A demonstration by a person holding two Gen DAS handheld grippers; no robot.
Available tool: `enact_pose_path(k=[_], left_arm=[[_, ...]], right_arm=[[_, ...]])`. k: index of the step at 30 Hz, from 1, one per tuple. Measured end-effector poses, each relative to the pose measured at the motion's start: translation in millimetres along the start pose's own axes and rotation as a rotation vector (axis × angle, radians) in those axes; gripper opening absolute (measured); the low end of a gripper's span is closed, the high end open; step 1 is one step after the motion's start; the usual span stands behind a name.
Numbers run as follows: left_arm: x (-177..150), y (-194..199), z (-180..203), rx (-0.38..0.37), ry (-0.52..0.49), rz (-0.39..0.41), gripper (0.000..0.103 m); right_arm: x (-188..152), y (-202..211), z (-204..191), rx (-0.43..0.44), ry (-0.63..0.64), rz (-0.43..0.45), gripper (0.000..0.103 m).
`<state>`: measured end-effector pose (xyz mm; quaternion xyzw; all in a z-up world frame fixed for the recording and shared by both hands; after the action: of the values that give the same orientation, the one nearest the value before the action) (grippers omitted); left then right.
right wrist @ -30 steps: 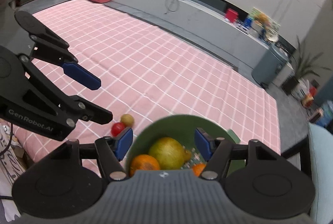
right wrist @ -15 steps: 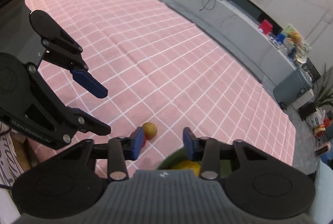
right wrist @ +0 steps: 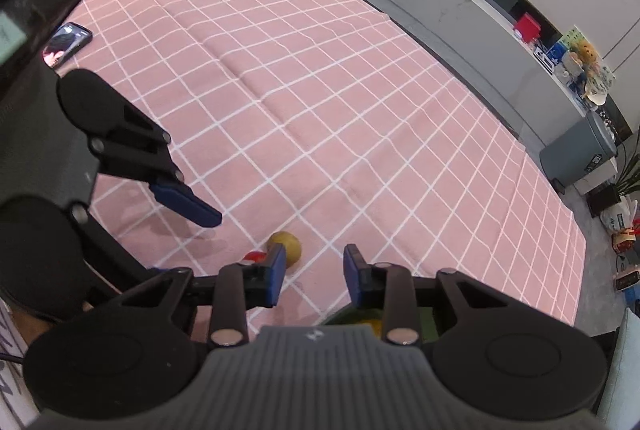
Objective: Organize fruits
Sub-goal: 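Move both tools back toward the red plum and last kiwi, then grasp the red plum with the left tool while the right tool grasps the last kiwi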
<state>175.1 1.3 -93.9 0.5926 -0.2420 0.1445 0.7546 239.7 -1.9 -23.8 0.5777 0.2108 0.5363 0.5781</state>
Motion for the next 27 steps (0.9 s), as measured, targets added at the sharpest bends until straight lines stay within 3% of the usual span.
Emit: enact_pose_path(k=[9,16,27], left_arm=[[-1,-17,2,0.022,-0.019,-0.02,0.055],[-1,-18,0,0.003,-0.012,-0.01,0.03],[-10,5,-24,0.029,0.088,-0.007,0.028]], right_arm=[[-3,-13,4,-0.001,0.002,-0.015,0.028],[-1,-25,5,0.014,-0.005,-0.023,0.028],[2,-31,1,0.031,0.002,-0.035,0.028]])
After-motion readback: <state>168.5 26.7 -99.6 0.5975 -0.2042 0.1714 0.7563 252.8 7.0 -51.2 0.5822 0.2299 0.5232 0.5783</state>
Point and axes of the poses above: each gripper's, at about its wrist camera, not at the fingertips, and y roughly against the way its jaws point, z to its right, x to its top, the point moved 5 cm from there along -y, roughly the way its jaws point, and after that the axes turned 4 degrees about -z, right-handed, at the moved point
